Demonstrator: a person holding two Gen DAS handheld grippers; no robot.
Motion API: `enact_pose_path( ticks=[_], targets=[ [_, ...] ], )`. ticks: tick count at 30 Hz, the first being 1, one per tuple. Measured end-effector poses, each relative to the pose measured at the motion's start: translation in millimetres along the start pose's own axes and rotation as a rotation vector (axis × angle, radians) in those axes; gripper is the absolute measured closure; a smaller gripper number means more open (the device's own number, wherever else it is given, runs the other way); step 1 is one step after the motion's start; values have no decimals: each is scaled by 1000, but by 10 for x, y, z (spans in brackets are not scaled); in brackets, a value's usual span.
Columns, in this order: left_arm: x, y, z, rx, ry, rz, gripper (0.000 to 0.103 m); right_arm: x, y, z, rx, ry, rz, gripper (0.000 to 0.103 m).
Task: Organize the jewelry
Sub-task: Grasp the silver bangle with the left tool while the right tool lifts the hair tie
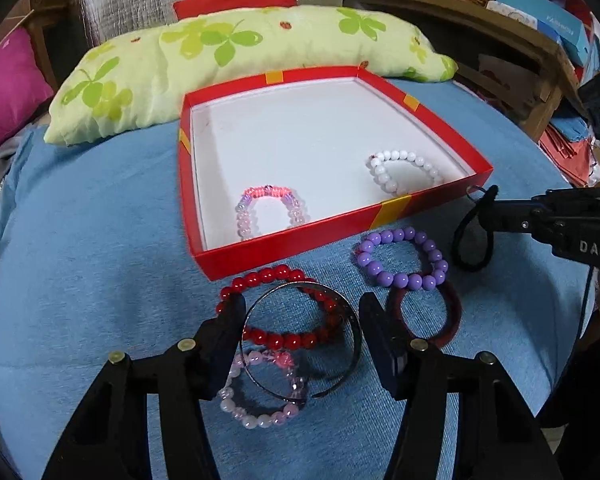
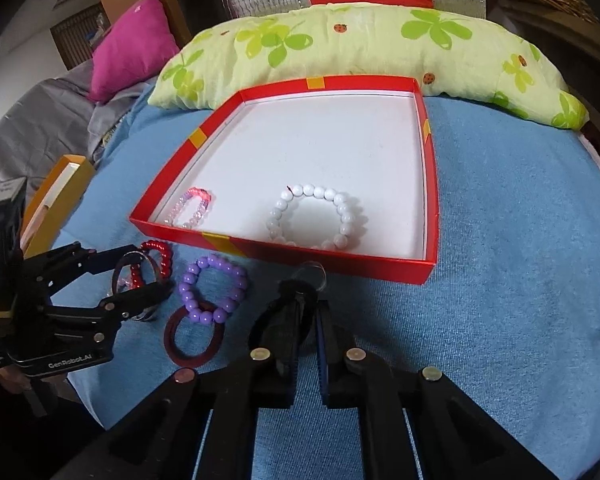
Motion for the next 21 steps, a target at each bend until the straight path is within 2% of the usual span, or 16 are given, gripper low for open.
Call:
enact_pose_path(
  ticks=[11, 13, 15, 16, 17, 19, 21],
  targets=[
    [347, -103, -80, 11, -5, 112, 43, 164, -74, 55, -28, -46, 56, 97],
    [334, -119, -92, 14, -18, 113, 43, 156, -84, 68, -17, -8, 47, 97],
    [310, -115, -94, 14, -24, 105, 43, 115, -88, 159, -60, 22, 16, 95],
    [308, -110, -95, 11, -25, 105, 43, 97, -89, 211, -84, 31, 2, 93],
    [304, -109, -88, 6, -27, 105, 43, 69, -84, 251, -100, 39, -18, 79],
    [305, -109, -81, 4, -28, 105, 43, 23, -63, 296, -135, 34, -35, 43],
    [304, -106, -70, 4, -33, 104, 43, -9, -53, 286, -147, 28, -17, 42]
  ],
)
Point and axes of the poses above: each gripper's, at about its wrist camera, not at the fingertips, and x roughly against the way its jaws point, z to its right, y to its underside, the point moved 2 cm from there along -x, roughly the way its jaws point, and after that the axes turned 13 degrees about z, right-handed, at the moved point
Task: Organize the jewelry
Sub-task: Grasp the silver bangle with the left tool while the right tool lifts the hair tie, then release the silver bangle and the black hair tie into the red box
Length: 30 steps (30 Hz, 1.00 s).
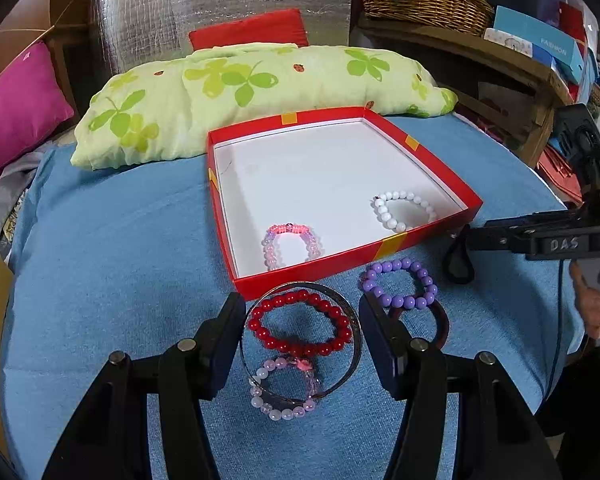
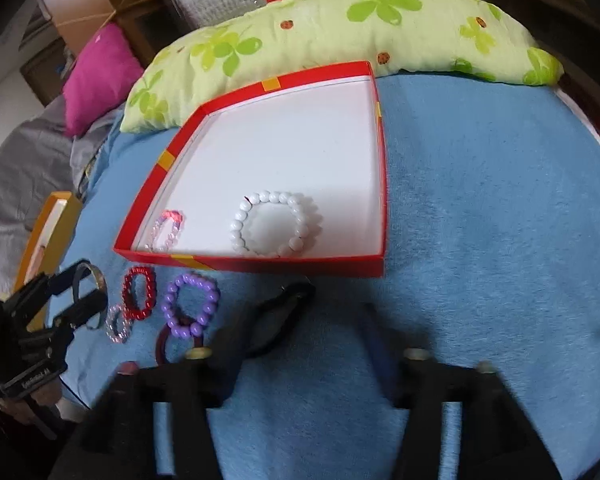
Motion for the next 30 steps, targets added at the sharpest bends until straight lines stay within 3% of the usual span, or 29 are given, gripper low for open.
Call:
enact_pose_path(
  ticks=[2, 4, 6, 11, 13, 16, 19, 24, 30],
  targets=[
    [-2, 0, -2, 0, 4, -2, 43, -68, 10, -86, 35, -5, 13, 46],
    [0, -1, -2, 1, 4, -3, 43, -217, 62, -153, 77, 30, -18, 69],
    [8, -9, 1, -1, 0, 4, 43, -253, 68, -219, 136, 75, 8, 85],
    [52, -82, -34, 22, -4, 45, 43, -98, 82, -308, 184, 27, 13, 85],
    [59, -133, -35, 25, -6, 64, 43, 72, 50, -344, 184, -30, 49, 85],
    [43, -271, -50, 38, -22, 105, 43, 369, -113, -378, 149, -113, 157, 85],
    [-55, -440, -95, 71, -52, 138, 43, 480, -305, -367, 91, -124, 254, 85],
    [-350, -636, -143, 108, -109, 145, 43, 262, -624, -338, -27, -95, 338, 85],
    [-770, -696, -76, 112, -108, 84, 42, -256, -831, -278, -76, -20, 289, 85]
  ],
)
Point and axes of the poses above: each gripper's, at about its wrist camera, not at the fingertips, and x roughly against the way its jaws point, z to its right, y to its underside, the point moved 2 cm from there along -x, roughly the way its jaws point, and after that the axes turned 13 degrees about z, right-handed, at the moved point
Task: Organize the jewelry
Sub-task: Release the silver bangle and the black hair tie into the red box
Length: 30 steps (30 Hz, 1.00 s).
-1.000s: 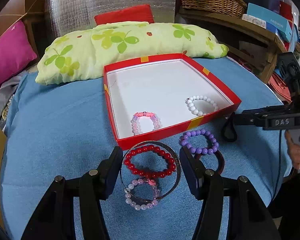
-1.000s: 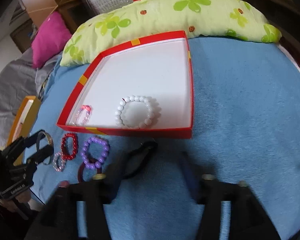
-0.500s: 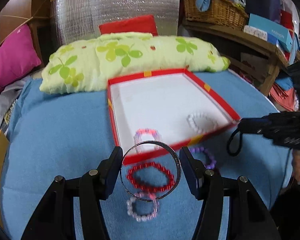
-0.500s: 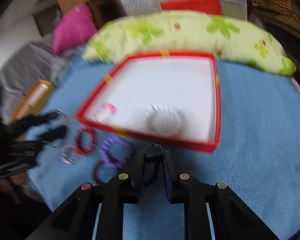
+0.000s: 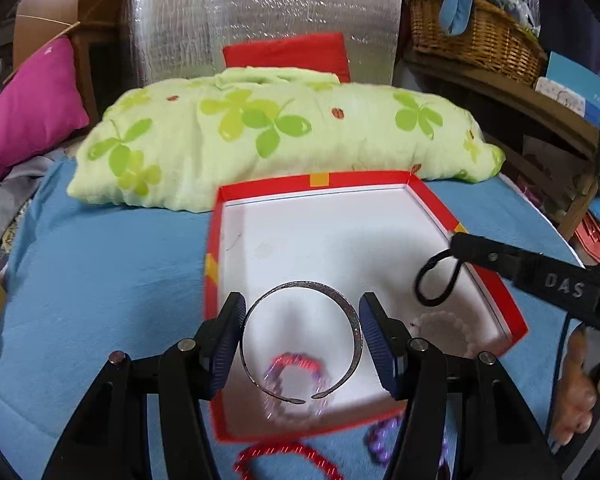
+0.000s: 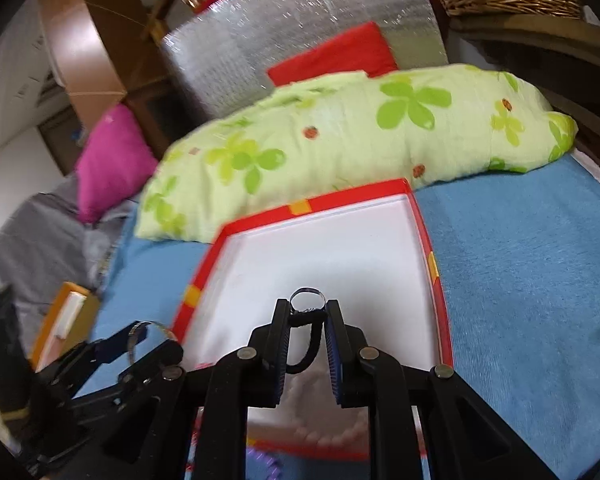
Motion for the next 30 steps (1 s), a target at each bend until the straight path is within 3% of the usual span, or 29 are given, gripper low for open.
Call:
enact_pose_path(
  ticks=[10, 14, 17, 18, 19, 22, 26, 30],
  targets=[
    [-481, 89, 20, 42, -5, -109, 42, -465, -64, 260, -52, 87, -40, 83],
    [-482, 144, 112, -12, -35, -120, 42, -538, -68, 335, -79, 98, -57, 81],
    [-413, 172, 155, -52, -51, -120, 37, -468, -99, 418, -115, 109, -44, 60],
    [-379, 177, 165, -67, -63, -112, 37, -442, -110, 430, -124, 105, -37, 47],
    [-351, 172, 173, -81, -73, -105, 37, -389, -118, 445, -137, 100, -21, 45],
    [-225, 170, 198, -120, -101, -89, 35, -231, -147, 388, -110, 79, 7, 45],
    [52, 196, 184, -143, -147, -61, 33, 33, -139, 255, -26, 79, 33, 54],
    [423, 243, 131, -145, -215, -18, 21, 345, -33, 202, 38, 82, 26, 54]
  ],
)
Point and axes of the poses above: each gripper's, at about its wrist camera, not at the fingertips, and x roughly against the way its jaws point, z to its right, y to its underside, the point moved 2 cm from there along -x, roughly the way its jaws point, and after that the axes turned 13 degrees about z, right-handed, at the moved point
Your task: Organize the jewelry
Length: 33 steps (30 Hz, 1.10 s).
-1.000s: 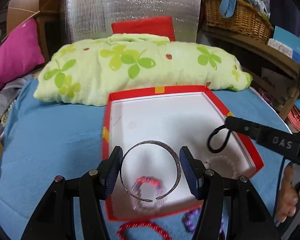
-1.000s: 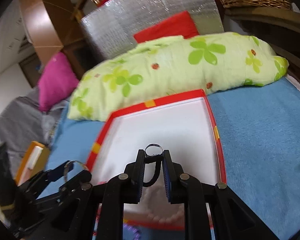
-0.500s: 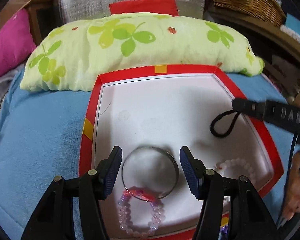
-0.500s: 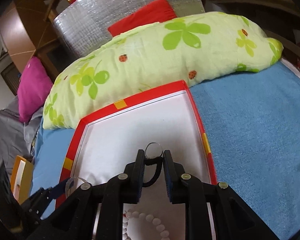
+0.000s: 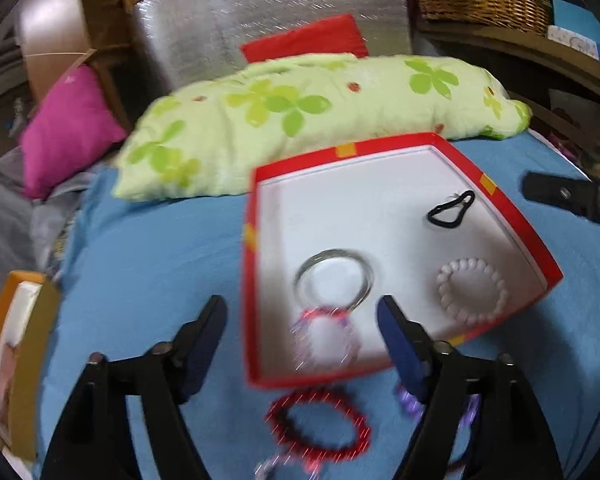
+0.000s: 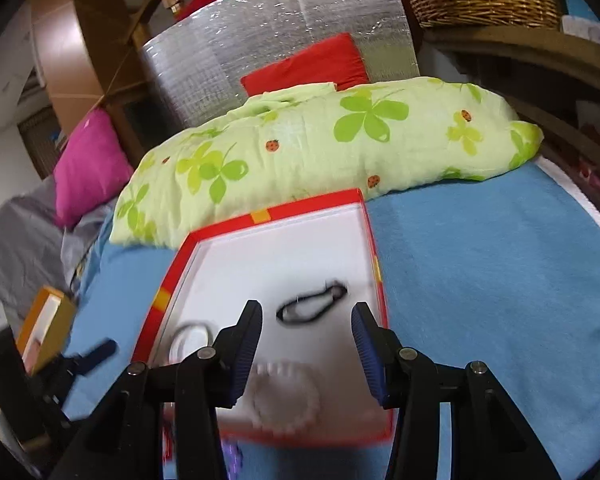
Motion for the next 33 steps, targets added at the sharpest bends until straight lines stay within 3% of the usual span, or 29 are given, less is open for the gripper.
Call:
enact_pose_path(
  ticks=[9, 17, 33],
  targets=[
    [801, 214, -282, 31, -177, 99, 14, 622, 448, -202, 146, -3, -45, 52],
    [1117, 268, -508, 90, -180, 147, 14, 989, 789, -429, 158, -41, -63, 50],
    [1129, 297, -585, 89, -149, 145, 14, 893, 848, -736, 201, -73, -100, 50]
  ],
)
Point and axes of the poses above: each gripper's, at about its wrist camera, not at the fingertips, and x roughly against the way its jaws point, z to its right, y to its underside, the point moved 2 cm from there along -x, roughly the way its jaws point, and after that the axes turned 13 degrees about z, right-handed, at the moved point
